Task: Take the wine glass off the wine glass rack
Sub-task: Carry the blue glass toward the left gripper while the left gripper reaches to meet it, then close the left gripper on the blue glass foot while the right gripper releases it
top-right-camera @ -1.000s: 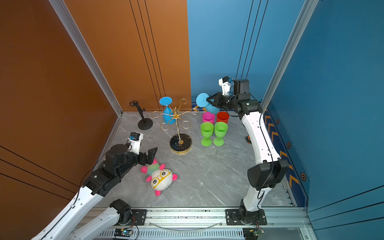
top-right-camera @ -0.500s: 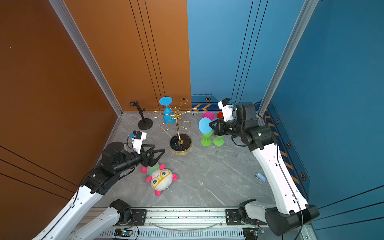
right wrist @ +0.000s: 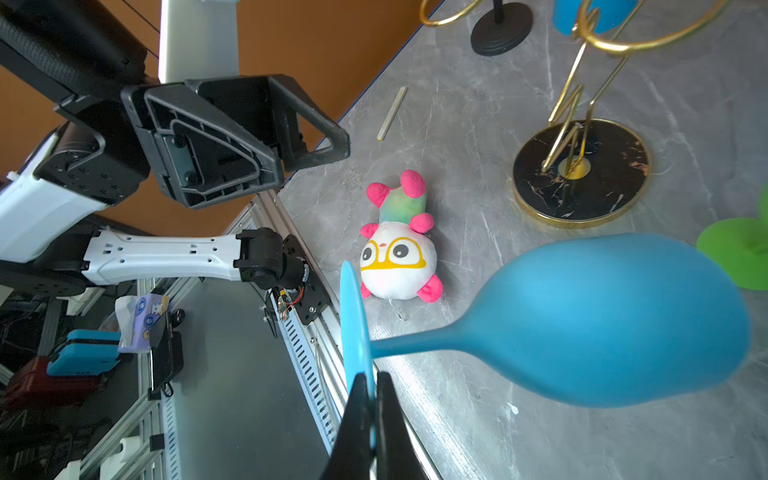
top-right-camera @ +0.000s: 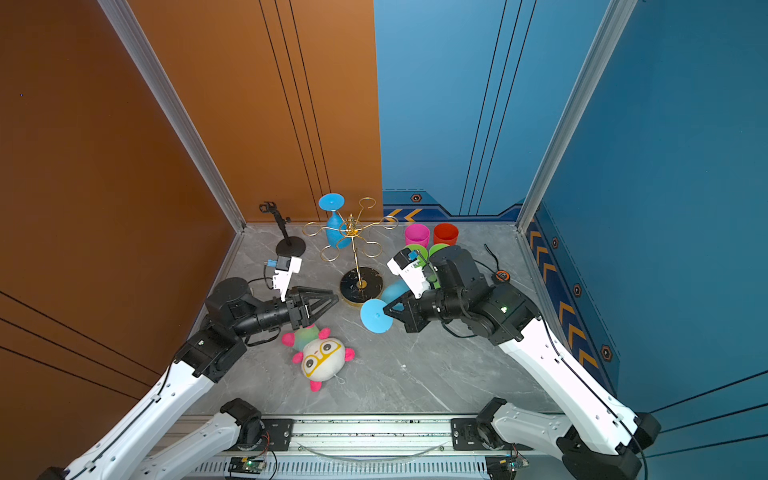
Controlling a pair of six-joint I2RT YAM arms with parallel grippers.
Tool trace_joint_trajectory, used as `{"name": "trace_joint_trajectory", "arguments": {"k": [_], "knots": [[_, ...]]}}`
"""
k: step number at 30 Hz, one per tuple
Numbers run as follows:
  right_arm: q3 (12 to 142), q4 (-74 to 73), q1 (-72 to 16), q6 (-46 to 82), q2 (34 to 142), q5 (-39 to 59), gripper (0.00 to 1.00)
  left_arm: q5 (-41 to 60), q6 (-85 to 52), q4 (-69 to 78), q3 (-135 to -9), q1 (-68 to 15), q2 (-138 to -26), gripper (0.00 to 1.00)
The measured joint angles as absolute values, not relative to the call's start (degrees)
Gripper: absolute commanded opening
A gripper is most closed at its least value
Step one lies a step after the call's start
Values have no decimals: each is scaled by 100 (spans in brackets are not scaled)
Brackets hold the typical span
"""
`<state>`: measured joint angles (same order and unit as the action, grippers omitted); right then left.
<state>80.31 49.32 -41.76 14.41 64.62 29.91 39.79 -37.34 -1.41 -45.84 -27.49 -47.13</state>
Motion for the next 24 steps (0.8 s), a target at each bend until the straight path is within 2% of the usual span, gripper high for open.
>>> {"name": "trace_joint_trajectory", "arguments": {"k": [4, 10, 15, 24], "knots": [[8005, 4644, -4342, 1531, 6595, 3120, 0, 4274, -3780, -95, -4584, -2947, -4790, 50], [8005, 4285, -4362, 1658, 6630, 3280, 0, 4506, -3780, -47, -4556, -3170, -4840, 33], [8005, 4132, -4364, 1680, 6657, 3297, 0, 4665, -3754, -45, -4543, -3321, -4934, 31], [7968, 4023, -4344, 1761, 6678, 3382, 0, 4788, -3664, -27, -4541, -3485, -4967, 2]]}}
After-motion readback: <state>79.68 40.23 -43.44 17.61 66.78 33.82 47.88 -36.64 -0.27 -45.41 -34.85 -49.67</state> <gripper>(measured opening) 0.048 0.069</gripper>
